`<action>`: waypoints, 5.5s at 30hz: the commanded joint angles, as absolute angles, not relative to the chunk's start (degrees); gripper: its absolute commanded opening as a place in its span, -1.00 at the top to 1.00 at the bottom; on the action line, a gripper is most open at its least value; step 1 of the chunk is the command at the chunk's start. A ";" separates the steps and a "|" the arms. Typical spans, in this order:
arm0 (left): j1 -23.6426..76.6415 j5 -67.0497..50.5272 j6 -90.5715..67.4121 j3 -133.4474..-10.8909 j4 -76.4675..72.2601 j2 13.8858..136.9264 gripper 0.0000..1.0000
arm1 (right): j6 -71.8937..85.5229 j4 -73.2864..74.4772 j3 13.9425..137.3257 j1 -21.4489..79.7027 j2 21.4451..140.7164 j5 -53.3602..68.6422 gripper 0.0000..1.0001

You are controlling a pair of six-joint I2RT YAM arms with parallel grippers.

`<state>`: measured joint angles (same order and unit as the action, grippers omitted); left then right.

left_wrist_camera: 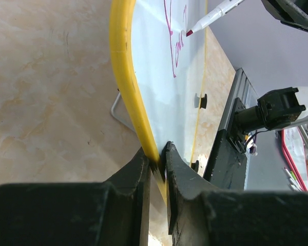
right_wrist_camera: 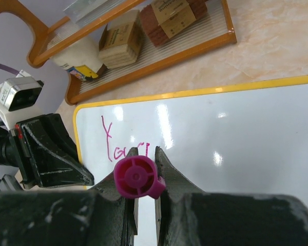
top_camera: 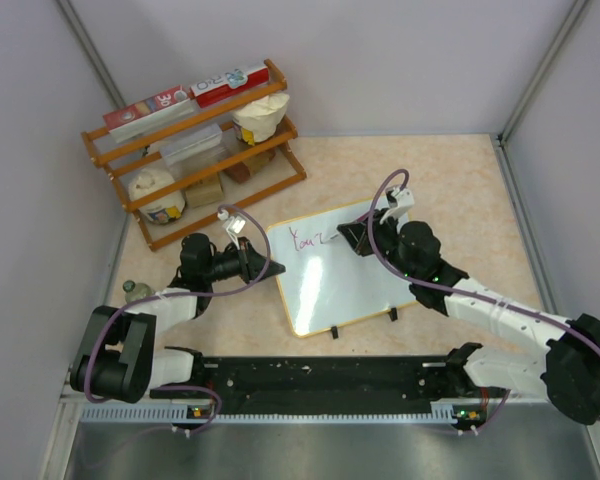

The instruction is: Write a sentence on the whiteboard

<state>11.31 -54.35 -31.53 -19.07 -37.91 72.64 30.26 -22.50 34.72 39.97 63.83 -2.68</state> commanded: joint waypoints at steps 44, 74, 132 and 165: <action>11.43 -52.56 -26.81 -19.42 -38.41 72.51 1.00 | 29.01 -22.33 38.23 39.64 64.95 -8.88 1.00; 11.43 -52.29 -26.72 -19.60 -38.23 72.60 1.00 | 29.79 -22.15 35.77 39.55 60.82 -7.82 1.00; 11.43 -52.47 -26.72 -19.60 -38.32 72.69 1.00 | 29.70 -19.42 37.88 38.50 62.23 -13.53 1.00; 11.43 -52.30 -26.63 -19.51 -38.41 72.51 1.00 | 30.76 -19.34 36.39 38.50 64.43 -7.12 1.00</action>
<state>11.31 -54.37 -31.48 -19.07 -37.69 72.62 30.76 -20.93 37.52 39.18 64.29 -7.62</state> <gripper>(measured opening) 0.175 0.103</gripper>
